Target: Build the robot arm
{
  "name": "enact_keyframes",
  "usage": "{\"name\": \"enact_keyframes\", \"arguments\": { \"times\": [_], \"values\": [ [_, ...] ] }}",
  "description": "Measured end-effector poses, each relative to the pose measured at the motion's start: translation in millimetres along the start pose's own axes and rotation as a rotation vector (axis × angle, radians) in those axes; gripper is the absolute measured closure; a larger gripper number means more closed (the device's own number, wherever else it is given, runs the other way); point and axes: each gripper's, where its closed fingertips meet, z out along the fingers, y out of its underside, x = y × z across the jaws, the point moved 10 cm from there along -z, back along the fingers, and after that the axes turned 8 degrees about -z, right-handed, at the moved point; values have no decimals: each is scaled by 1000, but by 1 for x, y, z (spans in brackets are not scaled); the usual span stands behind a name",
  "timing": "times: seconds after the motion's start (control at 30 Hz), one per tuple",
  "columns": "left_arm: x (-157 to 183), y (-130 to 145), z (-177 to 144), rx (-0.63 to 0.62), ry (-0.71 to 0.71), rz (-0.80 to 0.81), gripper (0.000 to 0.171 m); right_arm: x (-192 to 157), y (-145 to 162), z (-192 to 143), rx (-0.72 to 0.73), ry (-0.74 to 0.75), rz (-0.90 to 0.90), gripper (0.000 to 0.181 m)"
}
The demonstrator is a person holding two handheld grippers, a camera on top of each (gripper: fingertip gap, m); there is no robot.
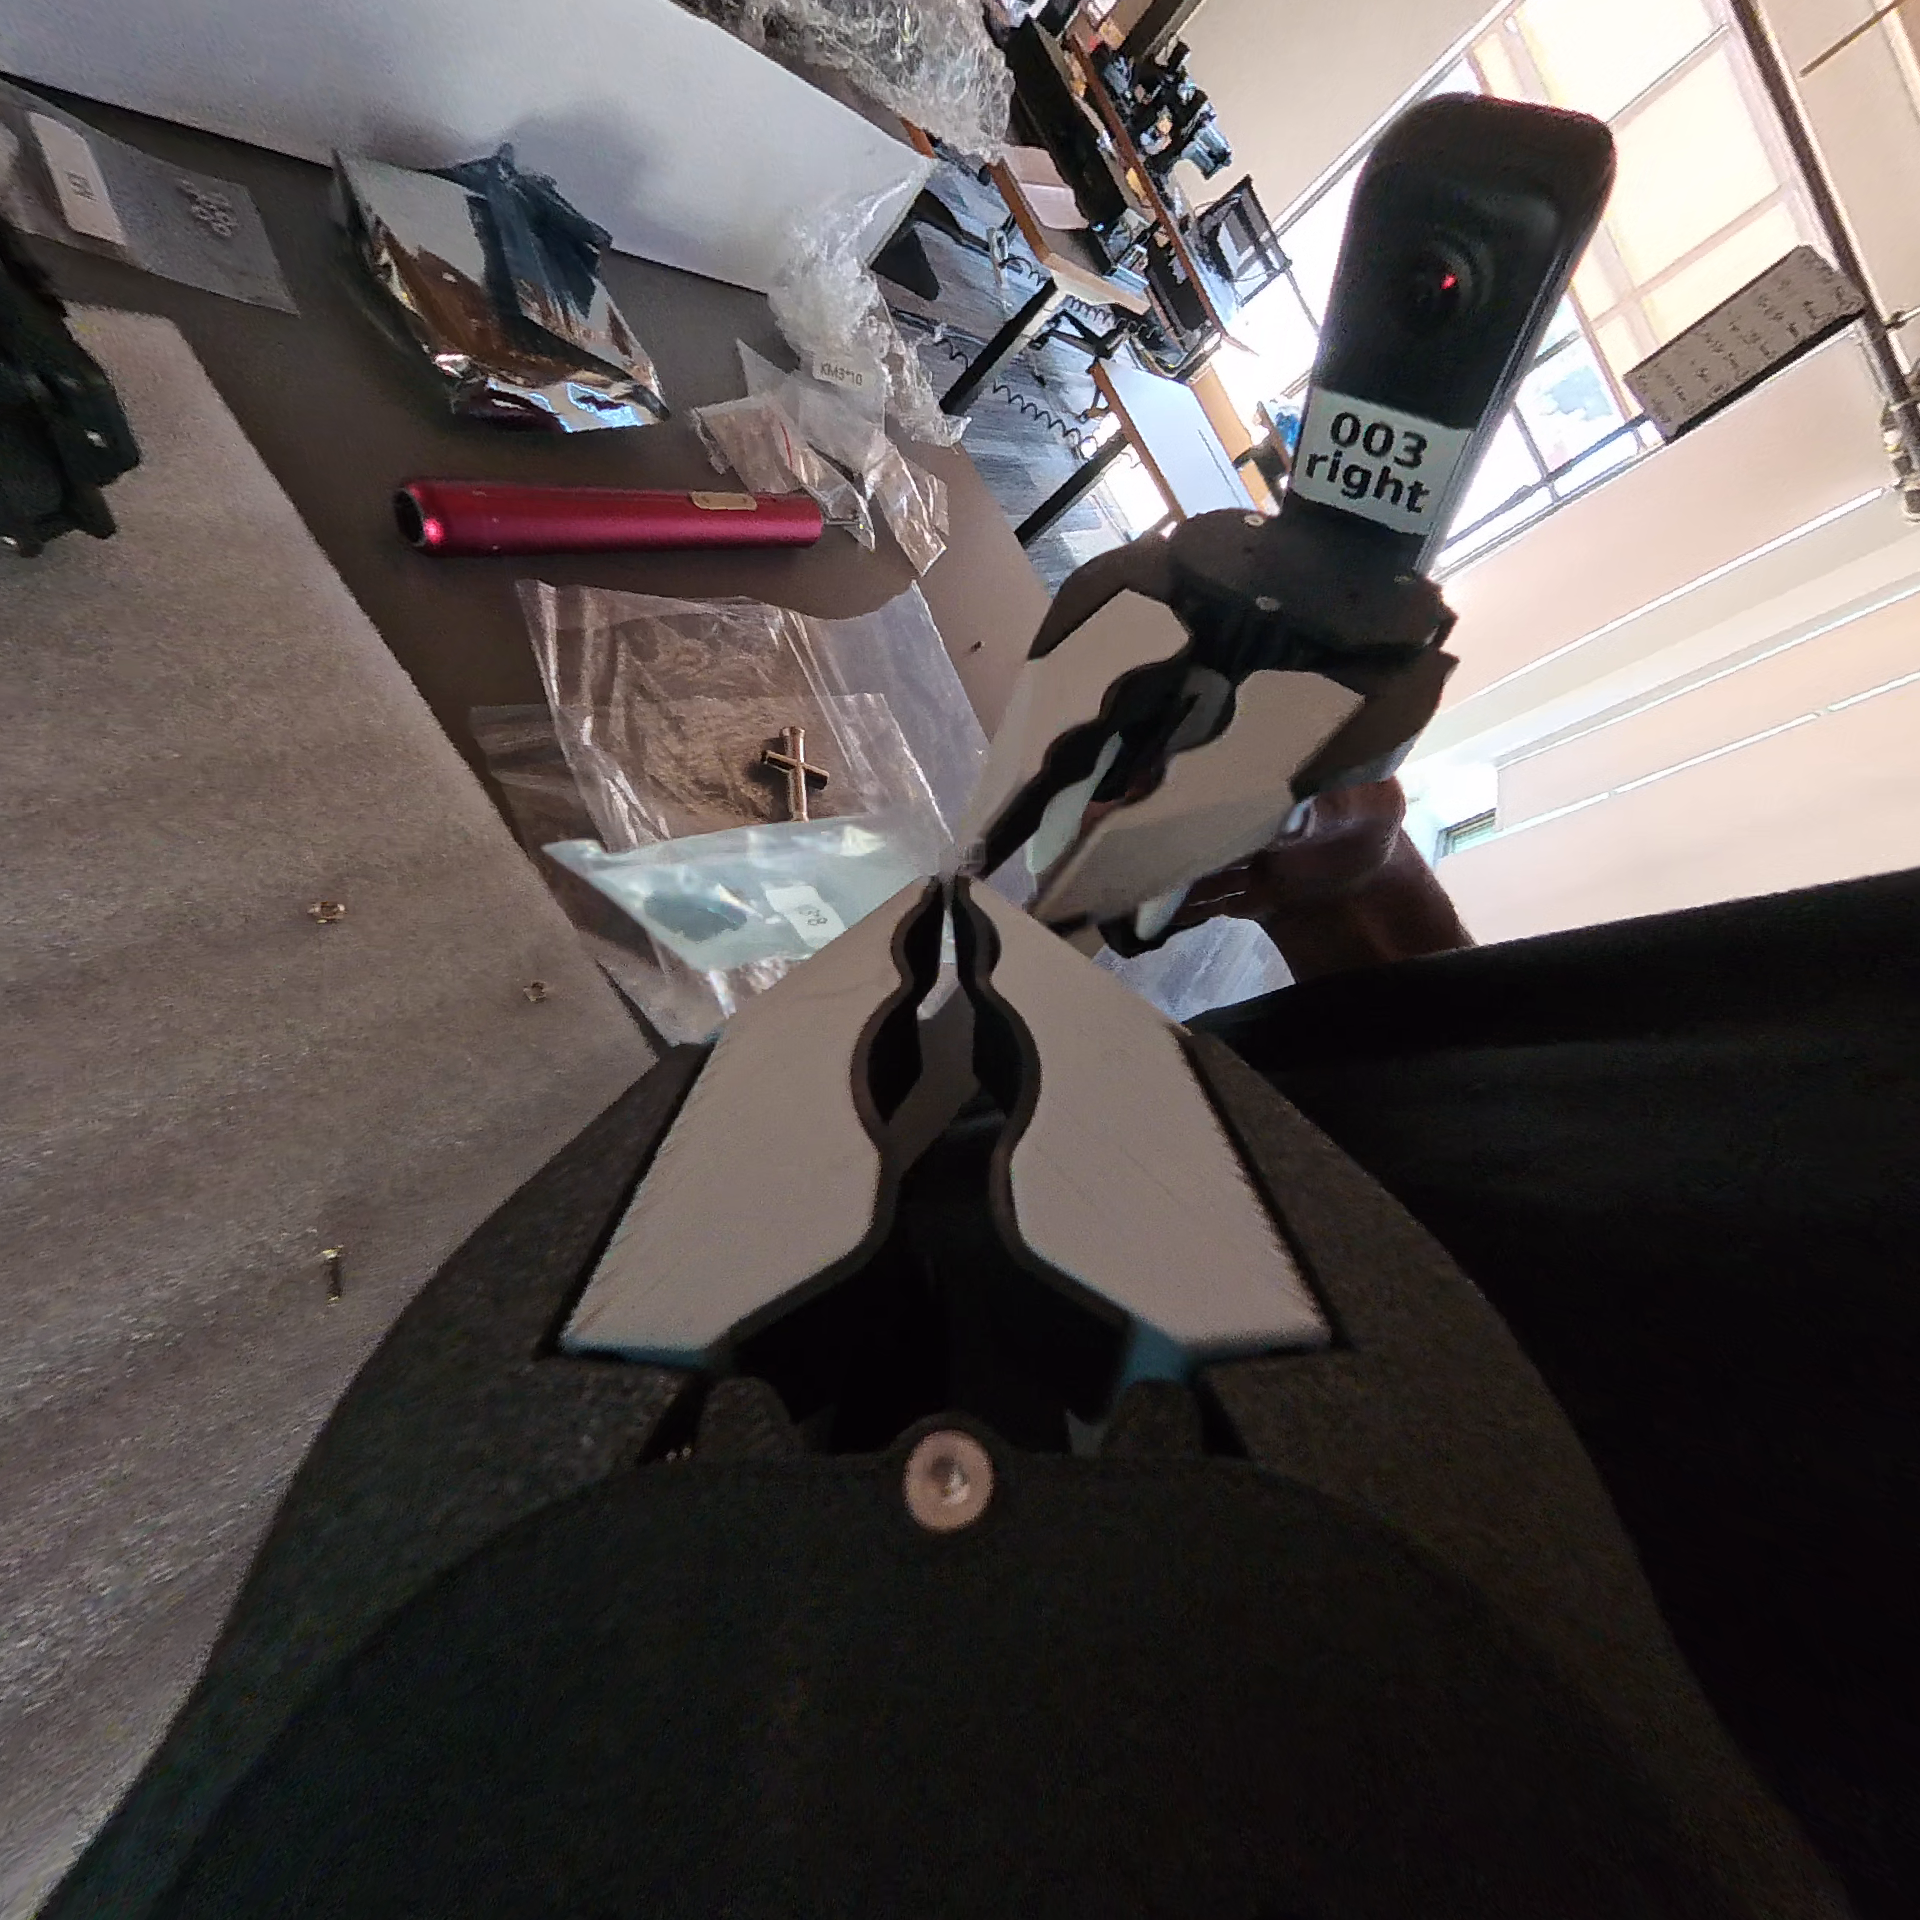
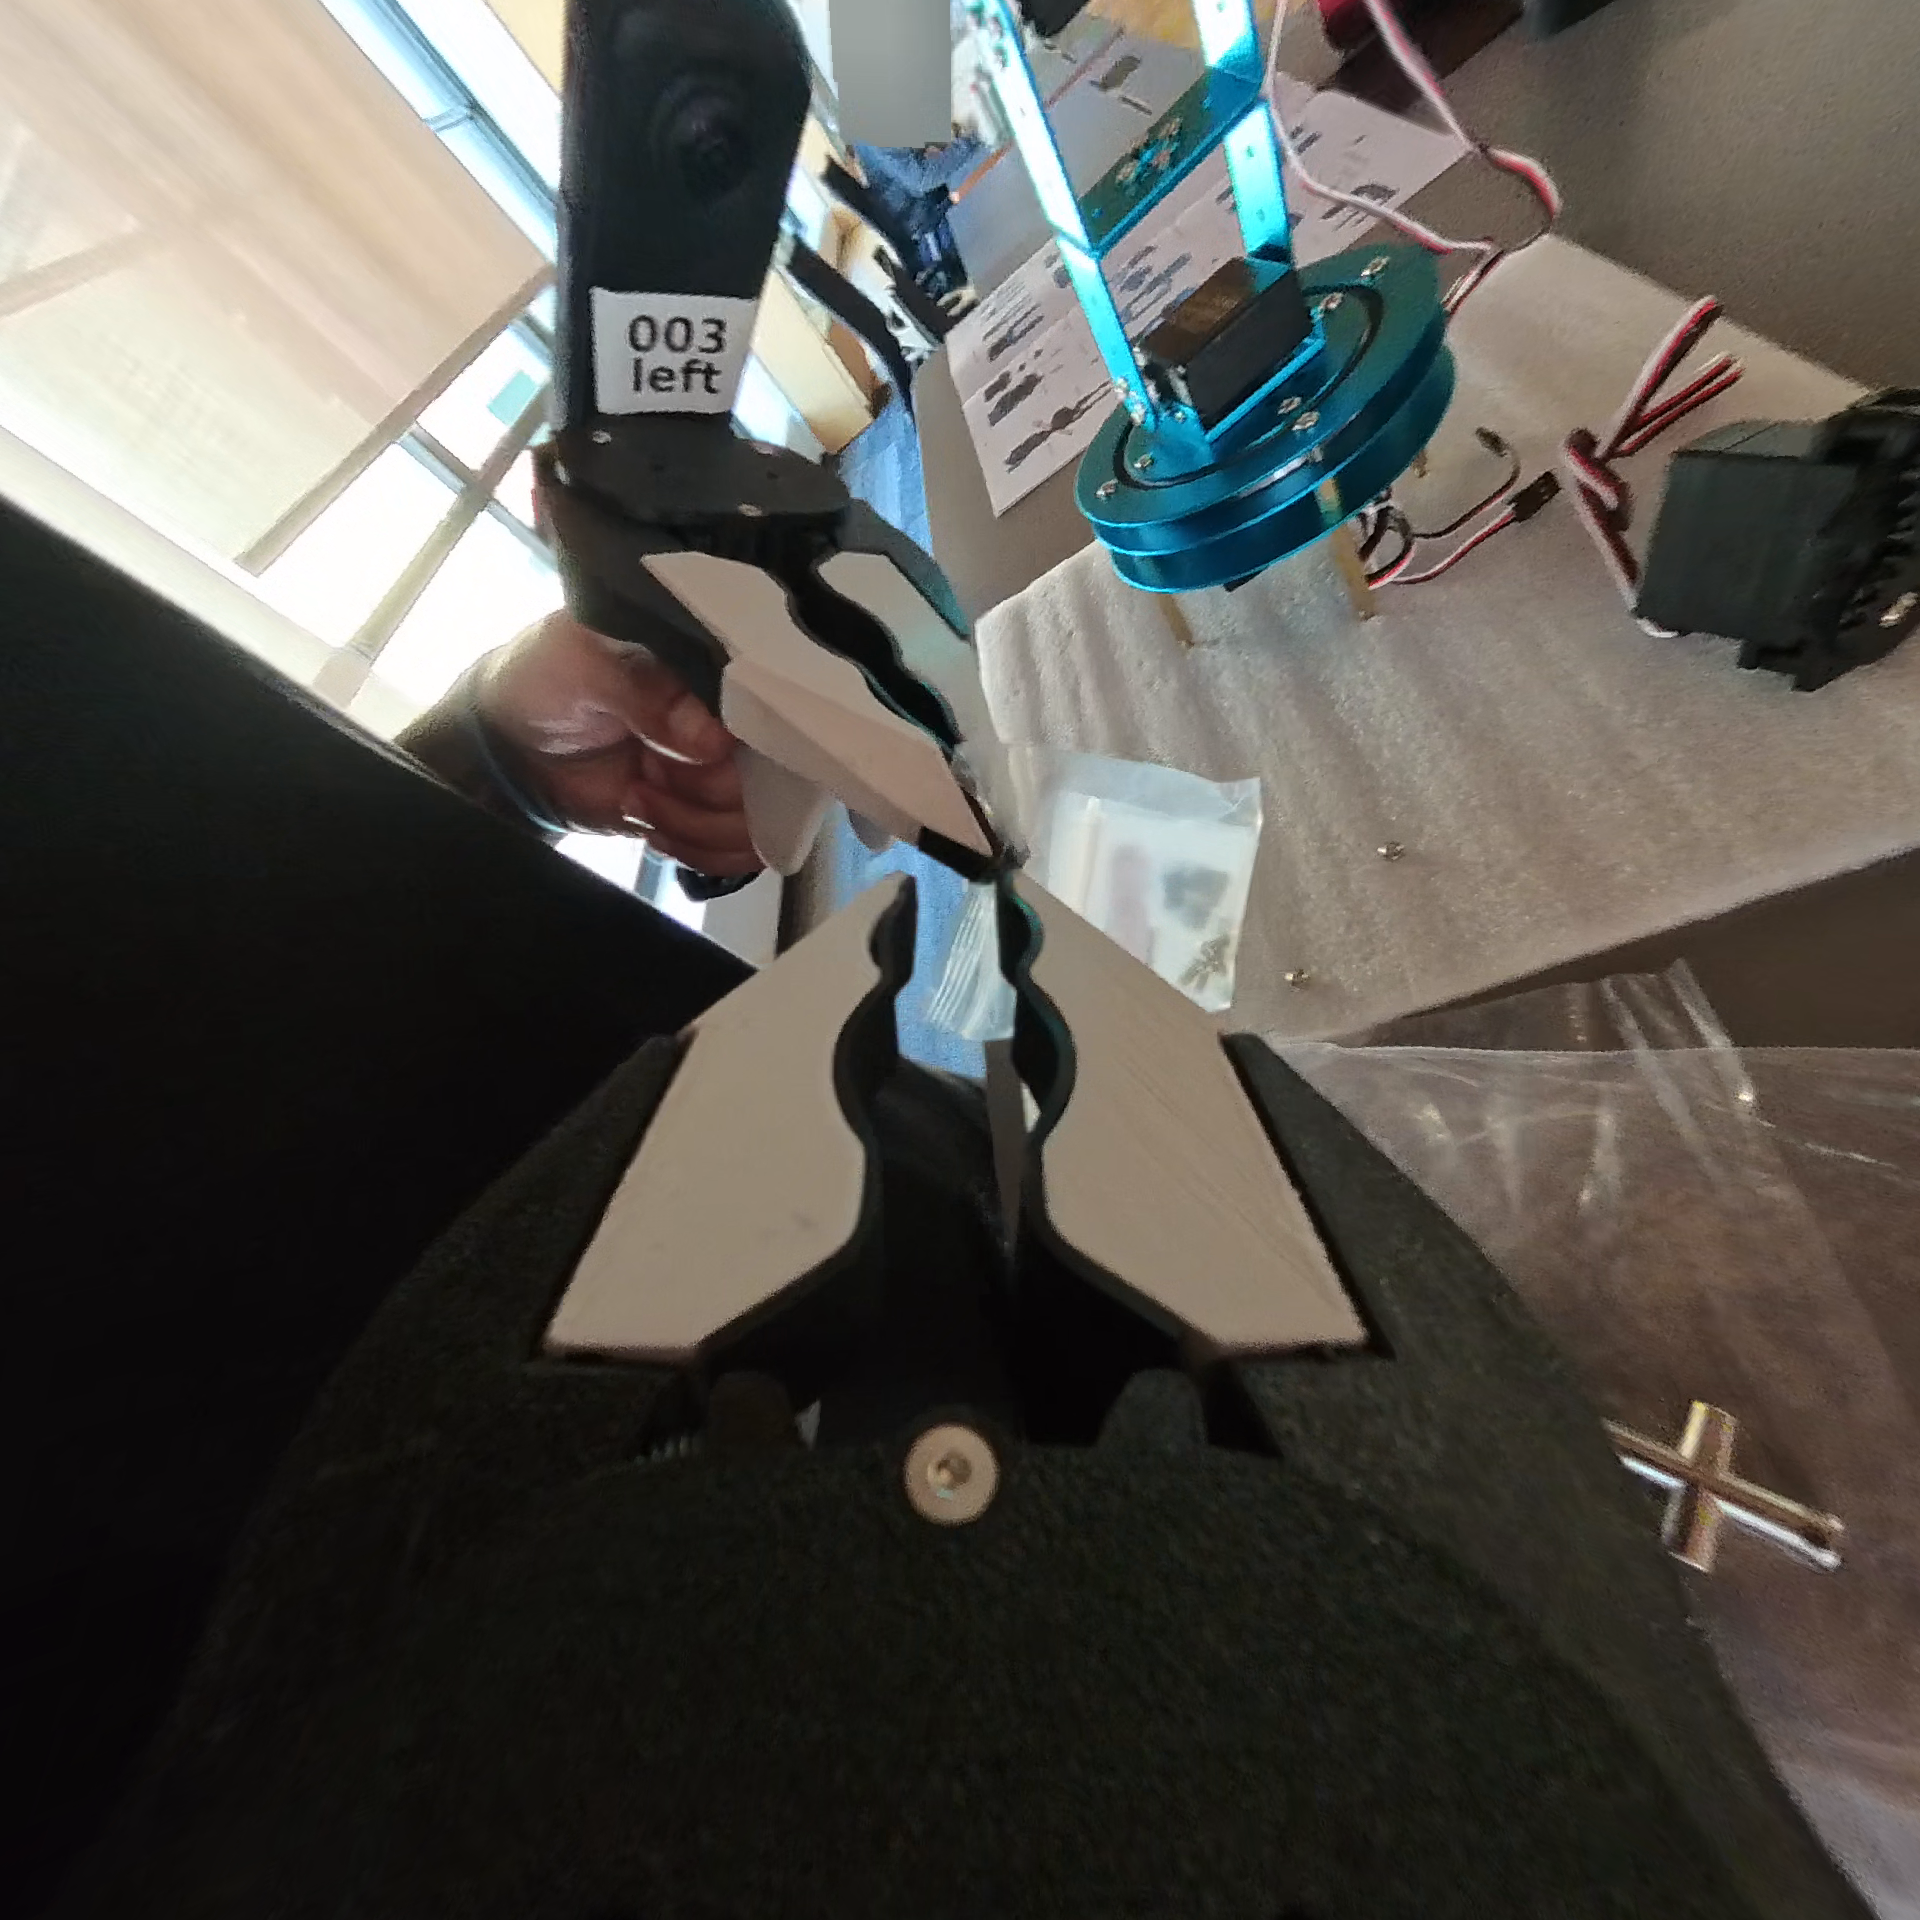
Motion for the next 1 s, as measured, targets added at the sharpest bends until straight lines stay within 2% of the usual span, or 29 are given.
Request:
{"name": "enact_keyframes", "arguments": {
  "times": [0.03,0.13,0.4,0.5,0.63,0.87,1.0],
  "values": [
    [0,1,0,-4,-2,5,171,1,1,0,-2,24,-7,175],
    [2,1,-1,0,11,11,171,3,1,-4,39,-25,26,181],
    [2,3,0,-11,-5,27,171,3,4,-1,-4,16,-4,181],
    [0,4,0,-14,-6,9,171,1,4,1,-43,54,-32,170],
    [0,6,2,-17,-8,2,171,-1,5,3,-68,65,-49,177],
    [2,5,0,11,32,15,170,1,9,-2,36,-14,45,181],
    [8,6,0,5,-23,106,171,4,14,-3,85,-32,105,181]
  ]
}}
